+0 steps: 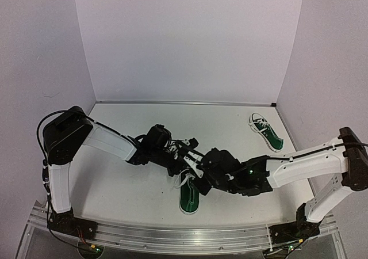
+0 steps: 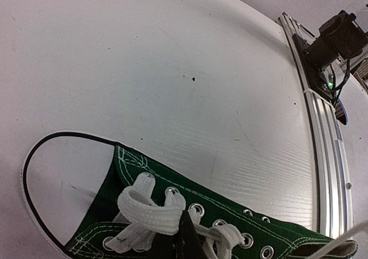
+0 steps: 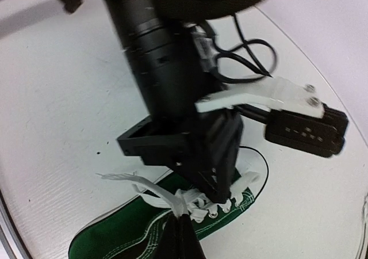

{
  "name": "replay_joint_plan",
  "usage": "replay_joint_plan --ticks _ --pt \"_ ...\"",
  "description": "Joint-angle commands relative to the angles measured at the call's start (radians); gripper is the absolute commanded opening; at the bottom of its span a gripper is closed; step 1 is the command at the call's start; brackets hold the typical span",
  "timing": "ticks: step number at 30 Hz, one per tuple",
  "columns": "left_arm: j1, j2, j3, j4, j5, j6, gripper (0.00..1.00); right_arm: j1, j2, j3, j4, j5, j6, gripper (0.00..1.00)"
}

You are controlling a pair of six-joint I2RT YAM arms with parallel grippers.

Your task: Tie the shoes

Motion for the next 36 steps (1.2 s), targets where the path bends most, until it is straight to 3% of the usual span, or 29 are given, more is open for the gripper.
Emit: replay_joint_plan --ticks 1,15,20,22,25,28,31,36 --pt "0.007 -0.013 -0.021 0.043 -0.045 -0.015 0.00 -0.031 -0.074 -0.089 0.180 0.033 0.216 0.00" --pt "0.007 -0.033 -0.046 0.071 -0.053 -0.006 0.00 -0.042 -0.220 -0.361 0.356 0.245 0.842 0.01" --pt "0.007 -0.050 -0.072 0.091 -0.051 0.002 0.00 -0.053 -0.223 -0.411 0.361 0.242 0.961 0.14" --pt "0.007 -0.057 -0.084 0.101 -0.051 0.007 0.00 -0.059 -0.237 -0.443 0.360 0.251 1.029 0.25" --pt "0.007 -0.069 -0.097 0.107 -0.056 0.010 0.00 -0.071 -0.279 -0.495 0.356 0.275 1.101 0.28" --pt "0.007 -0.085 -0.105 0.106 -0.062 0.016 0.00 -0.078 -0.329 -0.506 0.344 0.277 1.072 0.45" --pt "0.007 -0.103 -0.117 0.115 -0.063 0.034 0.00 -0.083 -0.311 -0.431 0.300 0.171 0.851 0.62" --pt "0.004 -0.149 -0.170 0.184 -0.077 0.080 0.00 -0.083 -0.161 -0.272 0.195 -0.053 0.656 0.63"
